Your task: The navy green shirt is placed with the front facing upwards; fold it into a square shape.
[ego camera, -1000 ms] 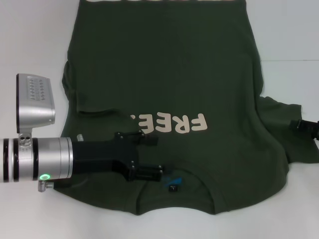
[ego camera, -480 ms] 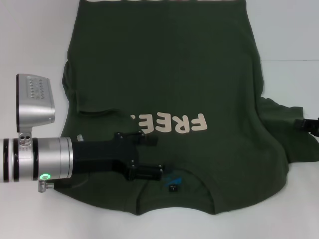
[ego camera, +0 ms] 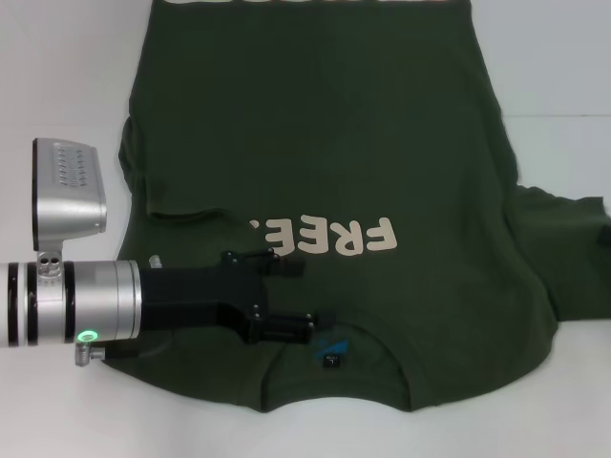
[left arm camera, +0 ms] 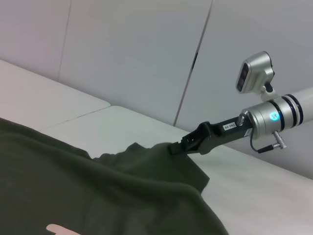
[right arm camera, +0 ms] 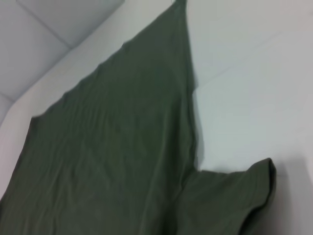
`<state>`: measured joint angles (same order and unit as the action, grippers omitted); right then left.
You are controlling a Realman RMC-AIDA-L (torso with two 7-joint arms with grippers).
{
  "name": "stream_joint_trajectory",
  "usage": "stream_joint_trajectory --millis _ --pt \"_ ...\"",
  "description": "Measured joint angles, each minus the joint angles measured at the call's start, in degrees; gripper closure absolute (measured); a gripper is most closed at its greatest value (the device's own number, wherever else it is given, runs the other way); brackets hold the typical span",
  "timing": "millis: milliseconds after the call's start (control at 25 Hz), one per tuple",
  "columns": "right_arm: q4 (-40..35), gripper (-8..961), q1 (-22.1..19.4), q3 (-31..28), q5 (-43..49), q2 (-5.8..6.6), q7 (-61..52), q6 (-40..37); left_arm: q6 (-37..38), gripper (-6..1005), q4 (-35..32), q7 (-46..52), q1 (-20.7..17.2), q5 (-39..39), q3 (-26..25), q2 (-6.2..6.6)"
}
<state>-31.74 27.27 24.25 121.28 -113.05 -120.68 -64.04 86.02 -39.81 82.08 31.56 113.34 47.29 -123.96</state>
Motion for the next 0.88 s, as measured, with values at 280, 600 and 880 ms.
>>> stream_joint_trajectory --millis 280,600,880 --pt "-0.19 926 0.92 -0.58 -0.84 1.11 0.48 0.94 -0.03 82 -0.03 0.08 0.05 -0.05 0.0 0.03" --pt "-0.27 909 4.0 0.23 -0.89 2.97 0.72 3.52 -0.13 80 -0.1 0.55 0.09 0.14 -0.34 0.03" --pt "-0.36 894 5.66 1.39 -0.85 4.35 1.08 6.04 -0.46 80 -0.24 1.52 0.09 0.26 -0.53 0.03"
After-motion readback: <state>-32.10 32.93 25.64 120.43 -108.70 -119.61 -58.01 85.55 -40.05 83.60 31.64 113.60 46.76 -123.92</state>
